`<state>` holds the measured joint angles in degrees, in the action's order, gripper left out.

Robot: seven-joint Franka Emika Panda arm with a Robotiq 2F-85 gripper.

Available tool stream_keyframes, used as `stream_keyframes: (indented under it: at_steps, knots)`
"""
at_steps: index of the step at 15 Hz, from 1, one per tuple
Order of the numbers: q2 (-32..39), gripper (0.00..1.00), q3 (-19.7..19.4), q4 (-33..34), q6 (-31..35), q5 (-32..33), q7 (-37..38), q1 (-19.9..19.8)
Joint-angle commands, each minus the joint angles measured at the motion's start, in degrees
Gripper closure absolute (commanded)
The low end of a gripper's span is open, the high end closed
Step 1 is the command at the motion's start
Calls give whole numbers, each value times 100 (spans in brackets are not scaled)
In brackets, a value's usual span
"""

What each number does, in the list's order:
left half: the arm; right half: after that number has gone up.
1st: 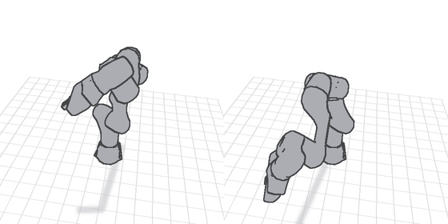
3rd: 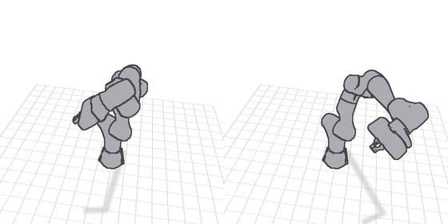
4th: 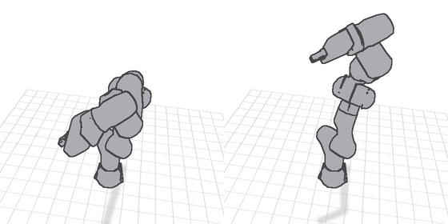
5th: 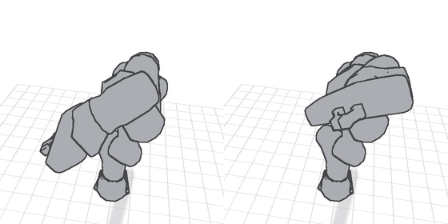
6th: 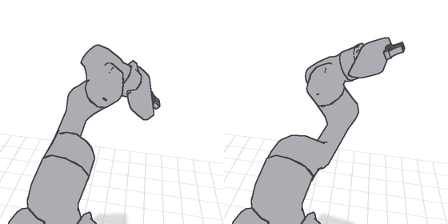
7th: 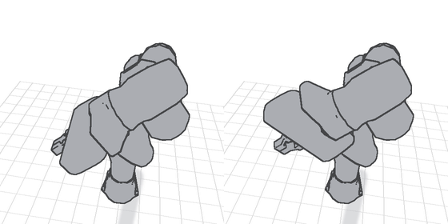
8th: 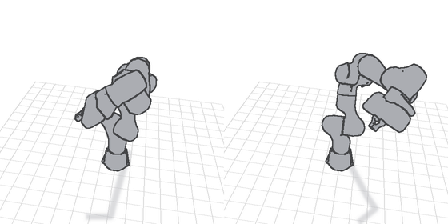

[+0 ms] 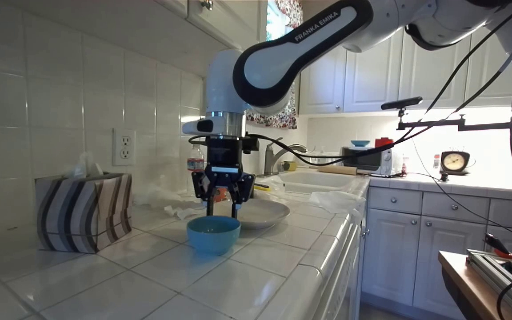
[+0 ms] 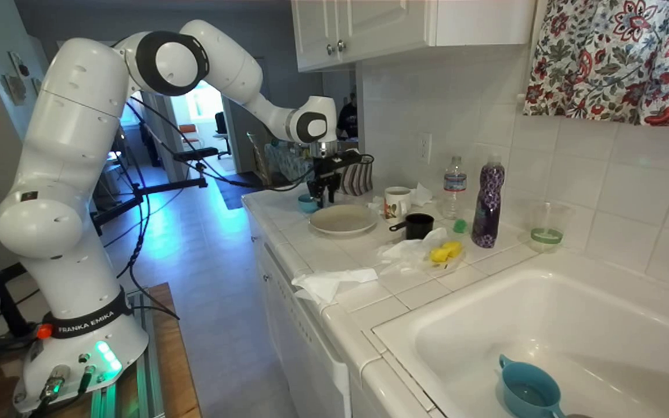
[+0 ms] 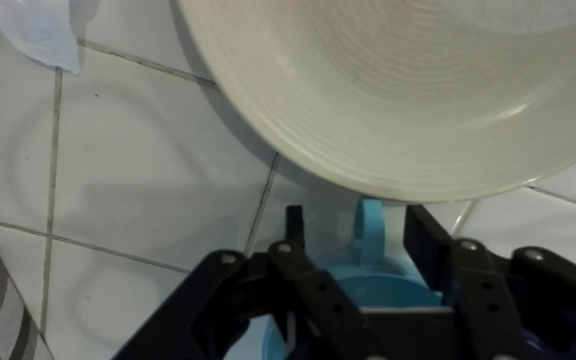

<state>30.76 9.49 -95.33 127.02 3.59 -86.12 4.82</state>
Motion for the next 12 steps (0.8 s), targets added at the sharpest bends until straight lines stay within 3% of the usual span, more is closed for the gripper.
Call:
stream_keyframes:
  at_steps: [1, 2, 4, 12]
  knots:
    - [-333, 14, -43, -133, 58, 26, 100, -147]
    - [-524, 6, -109, -326, 218, 25, 274, -177]
    - [-938, 0, -245, -780, 555, -48, 778, -272]
    - [-2500, 0, -770, -2822, 824, -181, 2014, -852]
